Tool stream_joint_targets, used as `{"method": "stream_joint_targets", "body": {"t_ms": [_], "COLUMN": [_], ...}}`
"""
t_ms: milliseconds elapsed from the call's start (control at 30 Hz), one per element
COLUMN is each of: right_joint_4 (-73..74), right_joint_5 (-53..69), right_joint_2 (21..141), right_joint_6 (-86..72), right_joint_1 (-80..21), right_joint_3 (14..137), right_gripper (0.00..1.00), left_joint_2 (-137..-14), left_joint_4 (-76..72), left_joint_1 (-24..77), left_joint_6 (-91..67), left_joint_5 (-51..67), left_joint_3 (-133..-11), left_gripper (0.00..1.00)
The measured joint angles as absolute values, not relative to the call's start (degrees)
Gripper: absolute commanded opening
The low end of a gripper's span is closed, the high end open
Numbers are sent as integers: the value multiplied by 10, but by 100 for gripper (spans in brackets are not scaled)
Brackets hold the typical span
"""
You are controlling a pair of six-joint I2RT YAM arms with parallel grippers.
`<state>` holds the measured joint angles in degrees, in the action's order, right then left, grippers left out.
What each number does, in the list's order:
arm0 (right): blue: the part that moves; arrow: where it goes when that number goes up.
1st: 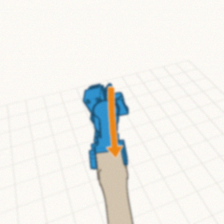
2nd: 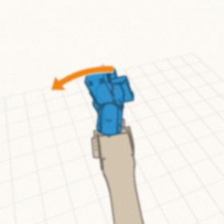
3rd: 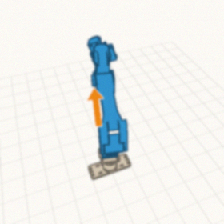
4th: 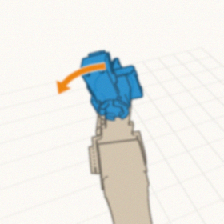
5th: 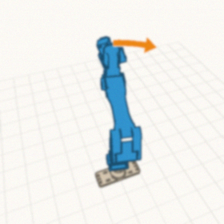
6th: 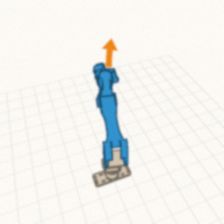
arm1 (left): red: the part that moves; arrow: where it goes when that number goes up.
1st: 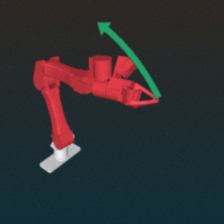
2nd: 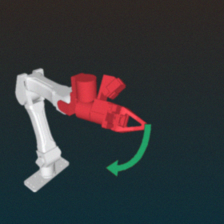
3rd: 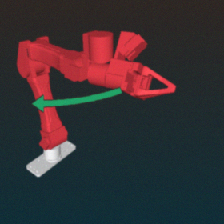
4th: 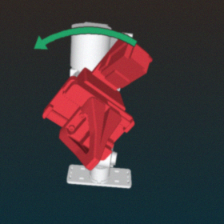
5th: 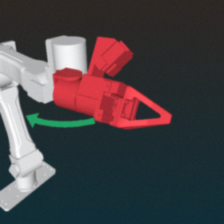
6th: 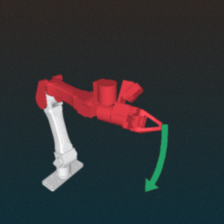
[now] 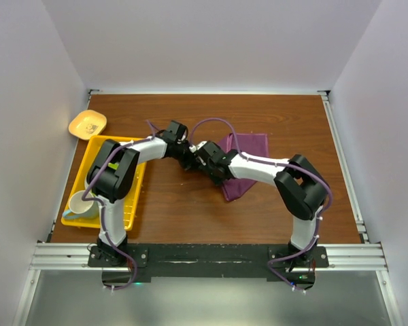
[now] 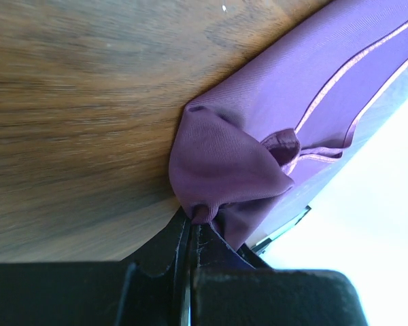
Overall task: Fold the napkin, place the utensils inside, and roll it up
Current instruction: Roll the napkin with the utensil
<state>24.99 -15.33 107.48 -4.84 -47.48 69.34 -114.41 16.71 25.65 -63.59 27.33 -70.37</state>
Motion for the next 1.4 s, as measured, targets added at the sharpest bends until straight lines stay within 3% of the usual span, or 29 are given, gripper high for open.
{"method": "stream_joint_targets", "body": {"t_ms": [233, 433, 700, 800, 1400], "right_joint_4": [277, 302, 273, 269, 335], "right_joint_5": [29, 255, 570, 641, 680], "right_joint_2": [1104, 1170, 1284, 1320, 1347], "right_joint_6": [-37, -37, -92, -102, -74], "right_joint_1": [-401, -308, -204, -190, -176], "right_joint_3": [744, 802, 818, 825, 856], "right_gripper": [0, 0, 0, 0, 0], "left_joint_2": [-1129, -1085, -1028, -1030, -1150], "left_joint_4": [194, 226, 178, 114, -368], "left_joint_1": [243, 237, 237, 239, 257], "left_joint_6": [-586, -521, -474, -478, -610], "left_joint_5": [264, 235, 248, 273, 329], "left_joint_3": [-711, -727, -708, -674, -572], "left_gripper": [34, 38, 10, 5, 2]}}
